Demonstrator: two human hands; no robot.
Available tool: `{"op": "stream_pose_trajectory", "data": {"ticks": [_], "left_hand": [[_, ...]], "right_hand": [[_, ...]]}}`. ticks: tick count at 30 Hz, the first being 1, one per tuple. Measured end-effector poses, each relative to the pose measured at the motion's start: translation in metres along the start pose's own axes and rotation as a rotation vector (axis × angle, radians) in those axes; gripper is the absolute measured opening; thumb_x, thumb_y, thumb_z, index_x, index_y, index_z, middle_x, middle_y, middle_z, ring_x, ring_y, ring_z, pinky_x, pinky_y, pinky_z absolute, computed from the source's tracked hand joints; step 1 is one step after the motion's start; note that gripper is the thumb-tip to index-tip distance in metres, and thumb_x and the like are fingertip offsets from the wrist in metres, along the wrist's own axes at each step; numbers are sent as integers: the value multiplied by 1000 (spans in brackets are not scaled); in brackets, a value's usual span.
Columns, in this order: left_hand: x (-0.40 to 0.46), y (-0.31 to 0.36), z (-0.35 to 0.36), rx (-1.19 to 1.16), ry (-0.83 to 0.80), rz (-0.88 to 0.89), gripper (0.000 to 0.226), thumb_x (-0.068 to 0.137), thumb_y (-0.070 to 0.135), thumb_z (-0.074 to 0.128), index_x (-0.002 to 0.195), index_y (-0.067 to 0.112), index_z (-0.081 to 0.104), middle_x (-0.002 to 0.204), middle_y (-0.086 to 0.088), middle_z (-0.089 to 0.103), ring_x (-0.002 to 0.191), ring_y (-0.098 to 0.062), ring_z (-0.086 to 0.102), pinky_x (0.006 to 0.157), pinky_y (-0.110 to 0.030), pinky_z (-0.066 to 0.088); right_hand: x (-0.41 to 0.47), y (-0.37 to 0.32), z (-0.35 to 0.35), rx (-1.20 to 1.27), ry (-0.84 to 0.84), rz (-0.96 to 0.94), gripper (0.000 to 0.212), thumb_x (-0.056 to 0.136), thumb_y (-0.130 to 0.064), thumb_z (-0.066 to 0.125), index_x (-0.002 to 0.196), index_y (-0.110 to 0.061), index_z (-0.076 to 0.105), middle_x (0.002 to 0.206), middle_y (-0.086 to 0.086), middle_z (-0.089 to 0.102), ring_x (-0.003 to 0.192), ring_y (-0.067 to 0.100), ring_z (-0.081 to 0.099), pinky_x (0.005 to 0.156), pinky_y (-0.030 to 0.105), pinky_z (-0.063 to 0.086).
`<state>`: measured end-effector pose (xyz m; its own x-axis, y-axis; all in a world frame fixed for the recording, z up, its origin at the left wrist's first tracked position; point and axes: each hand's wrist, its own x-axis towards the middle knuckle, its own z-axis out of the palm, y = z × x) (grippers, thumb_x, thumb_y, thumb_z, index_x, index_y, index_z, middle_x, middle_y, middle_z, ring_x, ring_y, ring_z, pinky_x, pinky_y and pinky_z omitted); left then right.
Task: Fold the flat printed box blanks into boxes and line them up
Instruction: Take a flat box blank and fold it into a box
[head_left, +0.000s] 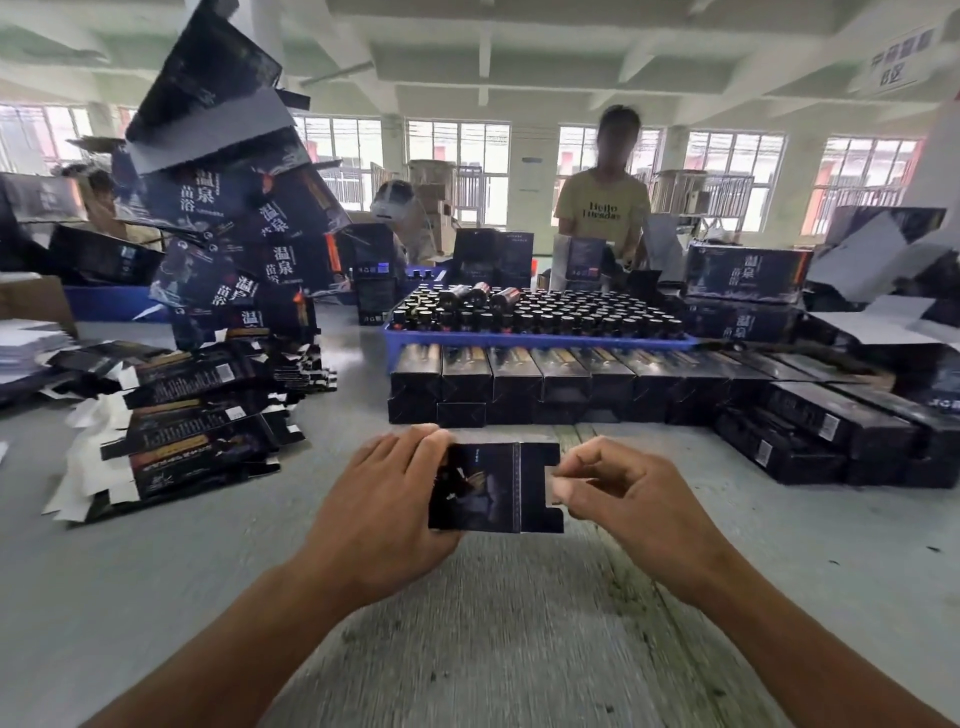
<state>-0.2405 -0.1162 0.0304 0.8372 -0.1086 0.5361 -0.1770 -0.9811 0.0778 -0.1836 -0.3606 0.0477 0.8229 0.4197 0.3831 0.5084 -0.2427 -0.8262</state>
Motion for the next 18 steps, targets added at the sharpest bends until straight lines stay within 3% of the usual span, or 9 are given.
{"op": "stream_pose_trajectory", "data": {"ticks": [6, 11, 18], "left_hand": [[-2, 5, 3, -16, 40, 68, 81, 79, 64, 63, 143, 22, 37, 144, 4, 49, 130, -17, 49, 113, -37, 36], [-4, 9, 2, 37, 52, 108, 107, 76, 69, 67, 158, 26, 13, 150, 3, 39, 135, -17, 36, 115, -33, 22], [-1, 24, -3, -5, 236, 197, 97, 82, 76, 49, 152, 12, 33, 149, -2, 46, 136, -20, 41, 115, -44, 34]], "right_hand": [[-1, -1, 7, 25, -44, -12, 14, 98, -17, 63, 101, -24, 74, 91, -7, 76, 82, 6, 71, 68, 19, 53], [0, -2, 11, 15, -15, 8, 39, 99, -2, 58, 121, -32, 69, 106, -10, 76, 92, 8, 73, 69, 26, 61], [-7, -9, 17, -29, -35, -67, 36, 98, -14, 64, 127, -36, 62, 103, -14, 75, 84, 7, 72, 66, 19, 56]]}}
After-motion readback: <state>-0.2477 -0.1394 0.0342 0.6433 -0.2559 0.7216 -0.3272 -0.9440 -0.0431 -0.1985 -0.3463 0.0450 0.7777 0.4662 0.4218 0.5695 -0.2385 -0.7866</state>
